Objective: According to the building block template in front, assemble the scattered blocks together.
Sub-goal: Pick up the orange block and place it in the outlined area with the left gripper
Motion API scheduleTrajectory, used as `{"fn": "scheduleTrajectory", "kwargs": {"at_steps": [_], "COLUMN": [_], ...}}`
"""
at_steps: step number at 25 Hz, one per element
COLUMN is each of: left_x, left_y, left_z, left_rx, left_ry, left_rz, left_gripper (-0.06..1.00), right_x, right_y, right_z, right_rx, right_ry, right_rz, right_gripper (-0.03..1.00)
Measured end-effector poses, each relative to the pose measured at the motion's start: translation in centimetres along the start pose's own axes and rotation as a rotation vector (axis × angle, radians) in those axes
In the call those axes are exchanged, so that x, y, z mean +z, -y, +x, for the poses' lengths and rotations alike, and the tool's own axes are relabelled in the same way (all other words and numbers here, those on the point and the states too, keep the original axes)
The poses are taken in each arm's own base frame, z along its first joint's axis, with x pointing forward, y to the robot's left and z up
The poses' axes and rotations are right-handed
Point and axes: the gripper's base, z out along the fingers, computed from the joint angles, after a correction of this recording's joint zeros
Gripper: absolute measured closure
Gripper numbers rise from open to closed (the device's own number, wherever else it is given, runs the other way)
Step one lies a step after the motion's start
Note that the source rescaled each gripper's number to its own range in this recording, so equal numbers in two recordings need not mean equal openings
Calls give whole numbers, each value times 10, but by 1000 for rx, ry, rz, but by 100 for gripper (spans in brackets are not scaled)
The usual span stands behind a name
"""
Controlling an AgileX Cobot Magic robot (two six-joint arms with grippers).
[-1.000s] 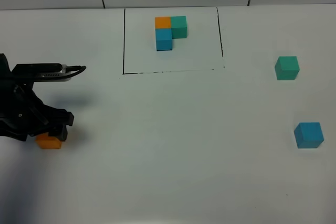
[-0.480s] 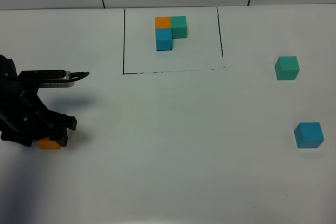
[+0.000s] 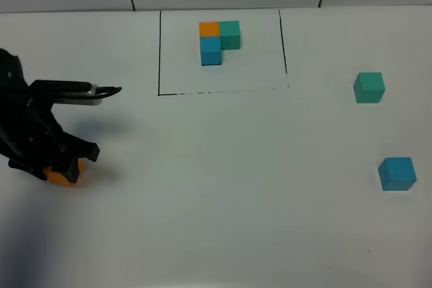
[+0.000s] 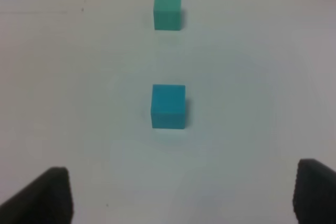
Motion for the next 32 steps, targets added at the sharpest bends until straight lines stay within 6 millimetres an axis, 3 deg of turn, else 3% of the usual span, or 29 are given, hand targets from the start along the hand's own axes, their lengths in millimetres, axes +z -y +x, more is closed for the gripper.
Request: {"fn": "scheduleTrajectory", "kwargs": {"at_steps": [8, 18, 24, 32], "left_x": [-29, -42, -35, -17], "left_y": [48, 138, 174, 210], "left_z": [-33, -88, -115, -135], "left_rx": [423, 925, 1078, 1187], "left_ry": [75, 61, 3, 35], "left_rz": [-27, -54, -108, -114], "left_gripper": [94, 94, 94, 94], "right_x": [0, 0, 0, 0], "right_y": [0, 0, 0, 0], "right_z": [0, 0, 0, 0], "right_rx": [2, 2, 2, 2], "right_ry": [0, 0, 0, 0], "right_rz": [-3, -3, -3, -3], "right_gripper": [24, 24, 24, 24]}}
